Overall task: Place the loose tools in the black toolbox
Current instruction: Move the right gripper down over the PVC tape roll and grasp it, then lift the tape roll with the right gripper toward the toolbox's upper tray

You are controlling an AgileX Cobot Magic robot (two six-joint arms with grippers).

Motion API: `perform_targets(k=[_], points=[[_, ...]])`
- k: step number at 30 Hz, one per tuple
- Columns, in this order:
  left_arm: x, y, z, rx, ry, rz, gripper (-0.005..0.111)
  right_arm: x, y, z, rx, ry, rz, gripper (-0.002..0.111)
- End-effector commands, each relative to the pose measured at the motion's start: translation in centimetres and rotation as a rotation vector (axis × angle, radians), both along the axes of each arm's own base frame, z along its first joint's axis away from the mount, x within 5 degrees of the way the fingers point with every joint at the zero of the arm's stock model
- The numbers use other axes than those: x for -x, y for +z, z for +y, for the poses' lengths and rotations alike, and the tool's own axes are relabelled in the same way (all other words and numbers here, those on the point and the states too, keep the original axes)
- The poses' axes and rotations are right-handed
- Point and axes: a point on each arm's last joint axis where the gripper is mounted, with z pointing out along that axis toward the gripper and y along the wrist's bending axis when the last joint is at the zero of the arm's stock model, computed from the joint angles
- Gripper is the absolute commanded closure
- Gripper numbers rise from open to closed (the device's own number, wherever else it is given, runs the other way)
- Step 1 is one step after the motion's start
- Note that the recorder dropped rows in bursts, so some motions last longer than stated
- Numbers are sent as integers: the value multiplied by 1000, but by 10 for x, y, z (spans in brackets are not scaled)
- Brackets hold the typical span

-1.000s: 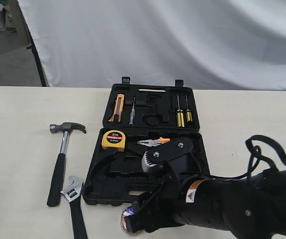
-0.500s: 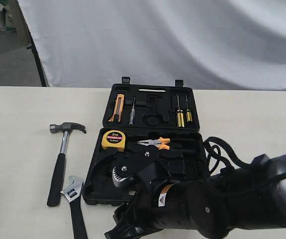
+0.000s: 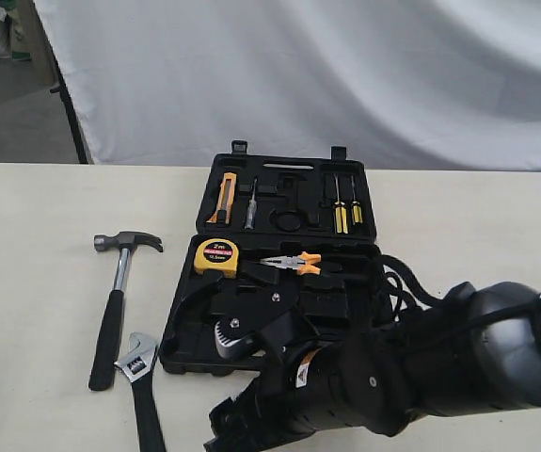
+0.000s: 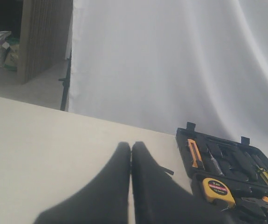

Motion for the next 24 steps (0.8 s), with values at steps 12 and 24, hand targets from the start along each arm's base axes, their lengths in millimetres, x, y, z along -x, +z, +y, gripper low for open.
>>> perform_targets(k=[12,24], points=[[1,2,1,-2,26,-13,106,8,-18,7,82,84,45,67],[1,2,1,-2,26,-13,106,12,1,6,59,94,54,109]])
